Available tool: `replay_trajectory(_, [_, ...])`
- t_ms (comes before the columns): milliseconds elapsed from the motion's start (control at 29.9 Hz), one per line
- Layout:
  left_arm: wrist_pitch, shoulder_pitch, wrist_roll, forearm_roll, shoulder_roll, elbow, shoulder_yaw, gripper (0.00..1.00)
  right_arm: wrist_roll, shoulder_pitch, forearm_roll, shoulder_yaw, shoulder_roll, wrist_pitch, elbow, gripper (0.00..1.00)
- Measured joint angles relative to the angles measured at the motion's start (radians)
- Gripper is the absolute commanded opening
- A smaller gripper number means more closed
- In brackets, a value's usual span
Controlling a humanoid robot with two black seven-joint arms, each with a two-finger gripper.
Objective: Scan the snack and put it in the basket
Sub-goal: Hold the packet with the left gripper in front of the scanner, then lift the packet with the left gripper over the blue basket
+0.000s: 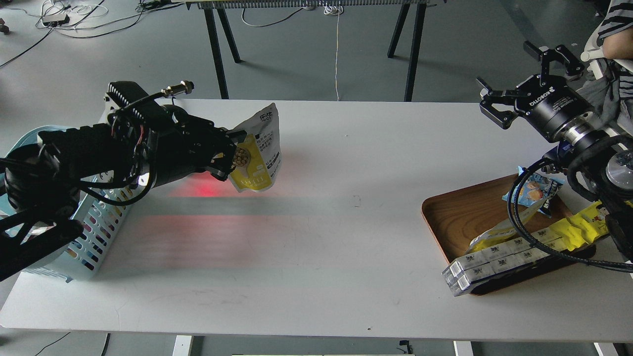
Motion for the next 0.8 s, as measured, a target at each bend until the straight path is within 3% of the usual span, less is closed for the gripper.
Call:
replay_trajectory(134, [0.096, 0.02, -0.004, -0.002, 0.004, 0.0, 0.0, 0.0, 0.0, 0.0, 0.0, -0.002, 0.001, 0.001, 0.0, 1.0])
replay_trajectory(401, [0.201, 0.068, -0.005, -0.037, 0.044, 0.002, -0.001, 0.0, 0.0, 0.001, 0.0, -0.003, 0.002, 0.0, 0.001, 1.0])
replay_trajectory(801, [0.245, 0.132, -0.007, -0.04, 0.09, 0.003, 0.0, 0.0, 0.0, 0.001, -0.003, -0.004, 0.002, 0.0, 0.001, 1.0])
